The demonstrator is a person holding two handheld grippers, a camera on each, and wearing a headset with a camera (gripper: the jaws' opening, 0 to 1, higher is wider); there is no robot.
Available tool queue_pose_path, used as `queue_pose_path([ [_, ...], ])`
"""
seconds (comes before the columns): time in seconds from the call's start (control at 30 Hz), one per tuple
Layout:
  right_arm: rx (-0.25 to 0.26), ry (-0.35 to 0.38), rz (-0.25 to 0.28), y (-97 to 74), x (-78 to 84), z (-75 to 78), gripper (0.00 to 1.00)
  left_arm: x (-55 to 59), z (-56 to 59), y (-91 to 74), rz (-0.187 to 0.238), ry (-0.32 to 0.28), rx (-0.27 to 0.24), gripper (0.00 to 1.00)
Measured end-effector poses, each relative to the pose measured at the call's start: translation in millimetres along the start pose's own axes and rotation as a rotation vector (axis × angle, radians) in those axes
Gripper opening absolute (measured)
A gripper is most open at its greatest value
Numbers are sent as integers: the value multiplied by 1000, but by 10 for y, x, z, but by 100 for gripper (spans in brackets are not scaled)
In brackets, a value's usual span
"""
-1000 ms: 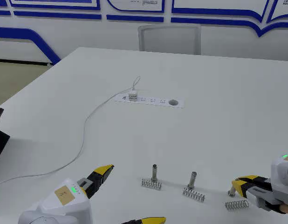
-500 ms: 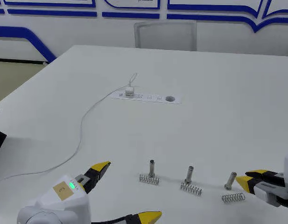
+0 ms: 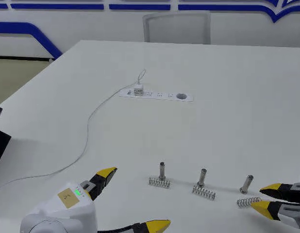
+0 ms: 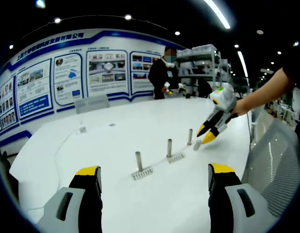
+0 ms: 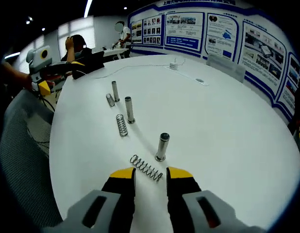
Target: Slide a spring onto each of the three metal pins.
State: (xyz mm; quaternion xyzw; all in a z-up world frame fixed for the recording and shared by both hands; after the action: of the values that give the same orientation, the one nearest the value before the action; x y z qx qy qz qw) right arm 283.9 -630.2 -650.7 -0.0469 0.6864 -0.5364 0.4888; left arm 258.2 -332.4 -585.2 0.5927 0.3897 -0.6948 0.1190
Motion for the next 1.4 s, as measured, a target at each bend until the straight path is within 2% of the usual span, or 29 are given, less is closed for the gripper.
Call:
queue_pose_path([
  [0.2, -41, -61, -33, 61, 1, -3, 26, 28, -3, 10, -16, 2, -3, 92],
  [0.3, -65, -124, -60, 102, -7, 2, 26, 34, -9, 10, -20, 0, -7, 92],
  [0.43, -99, -142, -65, 143, -59, 10, 26, 49, -7, 16, -32, 1, -6, 92],
  [0.67, -159, -146, -107, 180, 17, -13, 25, 60, -10, 16, -40, -1, -9, 92],
  [1.1, -193, -163, -95, 165, 31, -98, 15, 67, 5, 22, -46, 7, -3, 92],
  [1.23, -191, -167, -96, 161, 34, -104, 12, 65, 14, 21, -45, 11, 0, 92],
  [1.4, -178, -137, -96, 165, 43, -95, 11, 58, 22, 19, -44, 17, 2, 92],
])
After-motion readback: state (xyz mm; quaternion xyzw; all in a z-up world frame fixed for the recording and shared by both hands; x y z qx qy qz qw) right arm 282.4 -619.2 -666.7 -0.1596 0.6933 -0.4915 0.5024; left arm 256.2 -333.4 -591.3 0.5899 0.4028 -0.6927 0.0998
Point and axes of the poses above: the centre of the closed fingertips' face, and the gripper's own axes: y roughly forward along the fingers, z roughly to its right, x roughly out of its underside, the point moved 5 cm from there along -y, roughly backward along the fingers, and after that the axes turned 6 degrees about -z, right-handed, at the moved point
